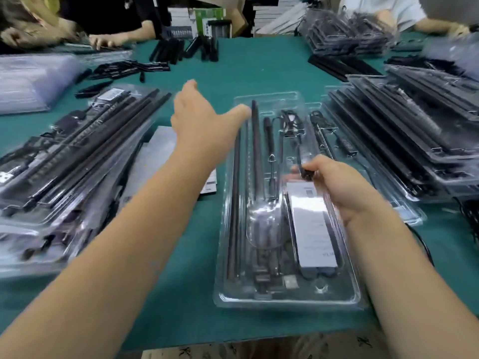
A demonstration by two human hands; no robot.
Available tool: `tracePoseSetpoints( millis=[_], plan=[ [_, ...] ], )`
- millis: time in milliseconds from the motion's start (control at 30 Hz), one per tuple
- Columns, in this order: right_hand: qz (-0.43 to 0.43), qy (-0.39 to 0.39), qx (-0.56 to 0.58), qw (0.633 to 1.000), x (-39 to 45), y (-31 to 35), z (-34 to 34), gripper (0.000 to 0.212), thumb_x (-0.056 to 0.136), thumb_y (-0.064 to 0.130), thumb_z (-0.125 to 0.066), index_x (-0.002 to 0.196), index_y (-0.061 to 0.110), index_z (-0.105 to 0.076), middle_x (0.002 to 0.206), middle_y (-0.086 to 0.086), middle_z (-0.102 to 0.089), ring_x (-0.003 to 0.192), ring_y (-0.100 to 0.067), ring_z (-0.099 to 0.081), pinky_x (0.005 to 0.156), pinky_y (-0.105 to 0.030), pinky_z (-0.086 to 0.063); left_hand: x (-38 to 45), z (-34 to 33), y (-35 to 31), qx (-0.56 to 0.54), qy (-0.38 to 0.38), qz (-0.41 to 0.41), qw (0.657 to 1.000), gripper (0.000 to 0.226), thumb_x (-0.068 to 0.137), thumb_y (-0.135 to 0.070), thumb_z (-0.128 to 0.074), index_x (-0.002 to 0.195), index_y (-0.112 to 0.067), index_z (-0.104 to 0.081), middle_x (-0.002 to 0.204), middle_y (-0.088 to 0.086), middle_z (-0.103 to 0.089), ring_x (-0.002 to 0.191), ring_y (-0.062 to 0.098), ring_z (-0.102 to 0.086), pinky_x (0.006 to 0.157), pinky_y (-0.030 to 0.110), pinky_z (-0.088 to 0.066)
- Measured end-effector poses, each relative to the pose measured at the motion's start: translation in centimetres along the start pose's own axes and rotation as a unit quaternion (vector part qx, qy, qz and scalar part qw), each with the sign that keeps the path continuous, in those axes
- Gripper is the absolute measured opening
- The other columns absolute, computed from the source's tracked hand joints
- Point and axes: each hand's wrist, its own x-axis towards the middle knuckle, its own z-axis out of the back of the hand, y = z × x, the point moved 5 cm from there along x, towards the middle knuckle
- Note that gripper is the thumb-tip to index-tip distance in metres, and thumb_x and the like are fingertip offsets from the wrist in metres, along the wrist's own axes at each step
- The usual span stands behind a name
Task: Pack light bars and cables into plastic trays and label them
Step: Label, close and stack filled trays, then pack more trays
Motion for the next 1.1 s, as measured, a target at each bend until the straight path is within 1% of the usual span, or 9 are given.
tracePoseSetpoints(
  millis=[100, 200, 367, 533, 633, 733, 800, 933, 1100],
  plan=[
    [-0.024, -0.024, 0.093, 0.995, -0.2, 0.2, -0.2, 0.017, 0.089, 0.015, -0.048, 0.082, 0.008, -0.061, 0.062, -0.006, -0.065, 0.043, -0.017, -0.059, 0.04, -0.021, -0.047, -7.3, 0.4, 3.9, -0.117, 0.185, 0.154, 0.963, 0.102, 0.046, -0.056, -0.072, 0.14, -0.03, -0.04, 0.139, -0.001, -0.047, 0.12, 0.024, -0.052, 0.088, 0.045, -0.05],
    [-0.02, -0.043, 0.121, 0.992, -0.4, 0.6, -1.0, 0.011, 0.088, 0.016, -0.049, 0.086, 0.01, -0.058, 0.051, -0.001, -0.06, 0.039, -0.016, -0.057, 0.041, -0.023, -0.048, -12.2, 1.2, 6.6, -0.275, 0.251, 0.194, 0.908, 0.075, 0.054, -0.034, -0.08, 0.123, -0.016, -0.056, 0.103, 0.003, -0.071, 0.079, 0.026, -0.07, 0.057, 0.035, -0.056],
    [0.035, 0.011, 0.119, 0.992, -1.0, 3.0, -6.9, 0.018, 0.09, 0.013, -0.047, 0.074, 0.01, -0.056, 0.046, 0.003, -0.057, 0.04, -0.013, -0.056, 0.043, -0.022, -0.048, -12.2, 7.7, 8.2, -0.303, 0.089, 0.098, 0.944, 0.064, 0.045, -0.049, -0.087, 0.104, -0.029, -0.068, 0.075, -0.003, -0.071, 0.058, 0.026, -0.068, 0.056, 0.035, -0.056],
    [0.082, 0.074, 0.081, 0.991, -0.1, 7.7, -16.7, 0.022, 0.087, 0.015, -0.048, 0.066, 0.013, -0.046, 0.052, -0.002, -0.046, 0.049, -0.02, -0.046, 0.057, -0.026, -0.044, -7.5, 18.0, 9.7, -0.172, -0.136, 0.009, 0.976, 0.054, 0.073, -0.04, -0.074, 0.123, -0.04, -0.053, 0.102, -0.008, -0.067, 0.055, 0.002, -0.067, 0.054, 0.026, -0.056],
    [0.078, 0.079, -0.001, 0.994, 0.3, 8.1, -22.1, 0.014, 0.085, 0.02, -0.052, 0.076, 0.015, -0.043, 0.071, -0.007, -0.036, 0.07, -0.021, -0.037, 0.065, -0.034, -0.037, -4.8, 22.1, 11.4, -0.085, -0.147, -0.032, 0.985, 0.036, 0.072, -0.053, -0.06, 0.107, -0.053, -0.055, 0.095, -0.021, -0.059, 0.074, -0.008, -0.061, 0.07, 0.014, -0.052],
    [0.082, 0.073, -0.037, 0.993, 0.9, 6.8, -25.5, 0.018, 0.086, 0.019, -0.051, 0.071, 0.013, -0.043, 0.069, -0.008, -0.043, 0.068, -0.021, -0.043, 0.065, -0.035, -0.038, -2.6, 24.1, 14.2, -0.005, -0.183, 0.014, 0.983, 0.059, 0.075, -0.047, -0.052, 0.131, -0.031, -0.046, 0.089, -0.022, -0.045, 0.08, -0.005, -0.046, 0.088, 0.03, -0.041],
    [0.085, 0.055, -0.059, 0.993, 1.3, 5.5, -26.7, 0.024, 0.086, 0.019, -0.051, 0.065, 0.012, -0.04, 0.064, -0.007, -0.041, 0.064, -0.021, -0.04, 0.063, -0.034, -0.035, -2.2, 24.5, 16.0, -0.009, -0.215, 0.042, 0.976, 0.07, 0.07, -0.048, -0.052, 0.134, -0.02, -0.046, 0.082, -0.019, -0.043, 0.075, -0.004, -0.043, 0.088, 0.035, -0.038],
    [0.105, 0.015, -0.085, 0.991, 2.1, 3.6, -27.2, 0.037, 0.082, 0.023, -0.053, 0.056, 0.016, -0.028, 0.052, 0.0, -0.027, 0.05, -0.019, -0.025, 0.052, -0.03, -0.024, -4.4, 23.6, 17.6, -0.027, -0.268, 0.027, 0.963, 0.026, 0.067, -0.059, -0.057, 0.092, -0.06, -0.052, 0.079, -0.025, -0.056, 0.071, -0.01, -0.052, 0.077, 0.028, -0.044],
    [0.103, 0.004, -0.115, 0.988, 2.4, 3.6, -27.7, 0.035, 0.084, 0.026, -0.052, 0.06, 0.017, -0.029, 0.077, -0.006, -0.035, 0.063, -0.022, -0.032, 0.054, -0.031, -0.026, -4.0, 23.4, 18.7, -0.063, -0.302, 0.028, 0.951, 0.022, 0.069, -0.061, -0.059, 0.09, -0.057, -0.053, 0.089, -0.024, -0.055, 0.08, -0.006, -0.053, 0.084, 0.03, -0.045]
  ],
)
